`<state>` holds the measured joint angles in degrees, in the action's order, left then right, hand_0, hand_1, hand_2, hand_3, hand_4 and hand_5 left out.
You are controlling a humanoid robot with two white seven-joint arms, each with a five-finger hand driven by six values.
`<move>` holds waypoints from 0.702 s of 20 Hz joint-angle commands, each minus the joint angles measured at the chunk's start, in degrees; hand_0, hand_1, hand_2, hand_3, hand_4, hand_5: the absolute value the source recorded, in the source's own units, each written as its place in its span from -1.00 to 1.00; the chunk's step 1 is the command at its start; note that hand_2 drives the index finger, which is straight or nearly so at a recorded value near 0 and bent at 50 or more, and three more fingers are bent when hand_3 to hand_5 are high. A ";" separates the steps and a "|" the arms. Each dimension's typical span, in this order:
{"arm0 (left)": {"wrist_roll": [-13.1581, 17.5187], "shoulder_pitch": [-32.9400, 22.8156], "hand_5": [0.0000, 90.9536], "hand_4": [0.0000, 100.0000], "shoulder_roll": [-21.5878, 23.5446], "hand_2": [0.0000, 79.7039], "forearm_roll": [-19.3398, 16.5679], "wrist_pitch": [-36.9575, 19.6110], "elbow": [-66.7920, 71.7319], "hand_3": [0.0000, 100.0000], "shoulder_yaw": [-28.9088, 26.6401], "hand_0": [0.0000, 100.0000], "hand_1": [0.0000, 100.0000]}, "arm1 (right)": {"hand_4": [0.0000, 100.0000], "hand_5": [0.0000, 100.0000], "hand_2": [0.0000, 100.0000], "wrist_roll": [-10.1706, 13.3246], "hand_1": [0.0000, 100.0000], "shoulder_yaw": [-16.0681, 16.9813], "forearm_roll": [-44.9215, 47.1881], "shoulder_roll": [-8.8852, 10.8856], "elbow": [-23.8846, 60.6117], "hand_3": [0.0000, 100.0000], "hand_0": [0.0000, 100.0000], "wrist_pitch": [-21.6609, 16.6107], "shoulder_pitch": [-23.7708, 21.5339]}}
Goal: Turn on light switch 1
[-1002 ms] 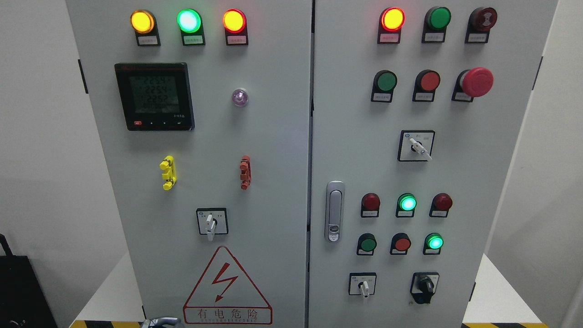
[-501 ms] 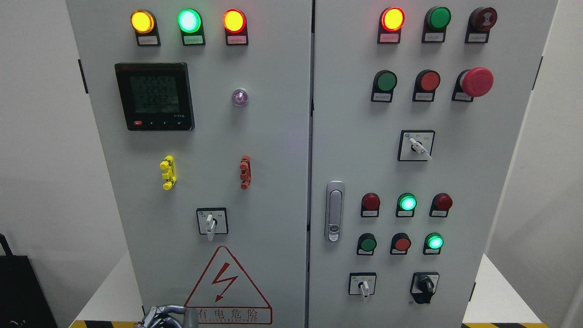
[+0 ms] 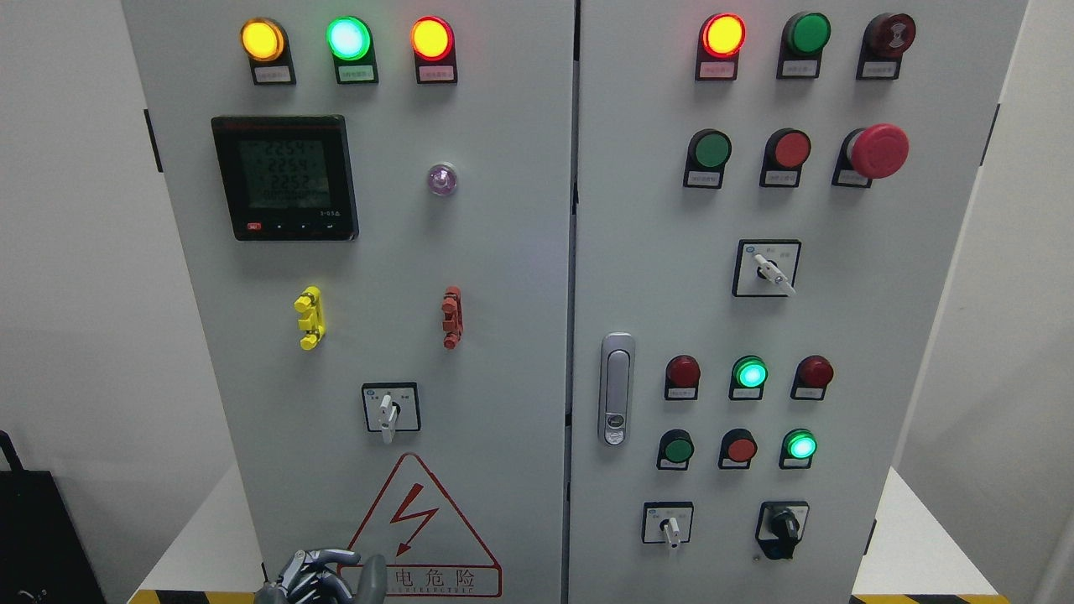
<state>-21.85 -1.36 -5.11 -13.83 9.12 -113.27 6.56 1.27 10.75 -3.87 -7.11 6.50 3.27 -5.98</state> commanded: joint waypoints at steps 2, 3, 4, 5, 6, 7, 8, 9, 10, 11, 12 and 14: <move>-1.17 0.39 0.76 0.85 -0.51 0.27 -0.05 0.99 0.15 0.77 3.01 -0.79 0.09 | -1.00 -1.00 -1.00 -0.04 -1.00 -0.03 0.00 -0.01 0.00 -1.00 -1.00 -0.02 0.00; -1.17 0.83 0.77 0.85 -0.60 0.27 -0.05 1.43 0.15 0.77 3.37 -0.80 0.09 | -1.00 -1.00 -1.00 -0.04 -1.00 -0.03 0.00 -0.01 0.00 -1.00 -1.00 -0.02 0.00; -1.26 1.44 0.77 0.85 -0.69 0.27 -0.05 2.47 0.15 0.77 3.55 -0.80 0.09 | -1.00 -1.00 -1.00 -0.04 -1.00 0.06 0.00 -0.01 0.00 -1.00 -1.00 -0.02 0.00; -1.26 2.05 0.77 0.85 -0.95 0.27 -0.05 3.36 0.15 0.77 3.63 -0.80 0.09 | -1.00 -1.00 -1.00 -0.04 -1.00 -0.03 0.00 -0.01 0.00 -1.00 -1.00 -0.02 0.00; -1.26 2.58 0.77 0.85 -0.95 0.26 -0.05 3.80 0.15 0.77 3.64 -0.80 0.09 | -1.00 -1.00 -1.00 -0.04 -1.00 -0.03 0.00 0.07 0.00 -1.00 -1.00 -0.02 0.00; -1.35 2.94 0.79 0.85 -1.04 0.26 -0.05 4.06 0.15 0.77 3.64 -0.80 0.09 | -1.00 -1.00 -1.00 -0.04 -1.00 0.06 0.00 -0.01 0.00 -1.00 -1.00 -0.02 0.00; -1.35 3.46 0.80 0.85 -1.04 0.26 -0.14 4.24 0.15 0.77 3.55 -0.80 0.09 | -1.00 -1.00 -1.00 -0.04 -1.00 -0.03 0.00 -0.01 0.00 -1.00 -1.00 -0.02 0.00; -1.52 3.81 0.81 0.85 -1.04 0.26 -0.14 4.77 0.15 0.77 3.55 -0.80 0.10 | -1.00 -1.00 -1.00 -0.04 -1.00 0.06 0.00 -0.01 0.00 -1.00 -1.00 -0.02 0.00; -1.87 4.25 0.81 0.85 -1.13 0.26 -0.05 5.47 0.15 0.77 3.55 -0.80 0.11 | -1.00 -1.00 -1.00 -0.04 -1.00 -0.03 0.00 -0.01 0.00 -1.00 -1.00 -0.02 0.00; -2.05 4.87 0.82 0.85 -1.13 0.26 -0.05 5.91 0.15 0.78 3.55 -0.80 0.11 | -1.00 -1.00 -1.00 -0.04 -1.00 -0.03 0.00 -0.01 0.00 -1.00 -1.00 -0.02 0.00; -2.14 5.31 0.83 0.86 -1.22 0.27 -0.05 6.35 0.15 0.79 3.55 -0.80 0.12 | -1.00 -1.00 -1.00 -0.04 -1.00 -0.03 0.00 -0.01 0.00 -1.00 -1.00 -0.02 0.00; -2.14 6.27 0.84 0.87 -1.39 0.29 -0.05 7.23 0.24 0.81 3.55 -0.80 0.13 | -1.00 -1.00 -1.00 -0.04 -1.00 -0.03 0.00 -0.01 0.00 -1.00 -1.00 -0.02 0.00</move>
<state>-23.74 2.46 -5.85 -13.90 15.08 -113.16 9.08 1.27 10.75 -3.87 -7.11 6.50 3.28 -5.98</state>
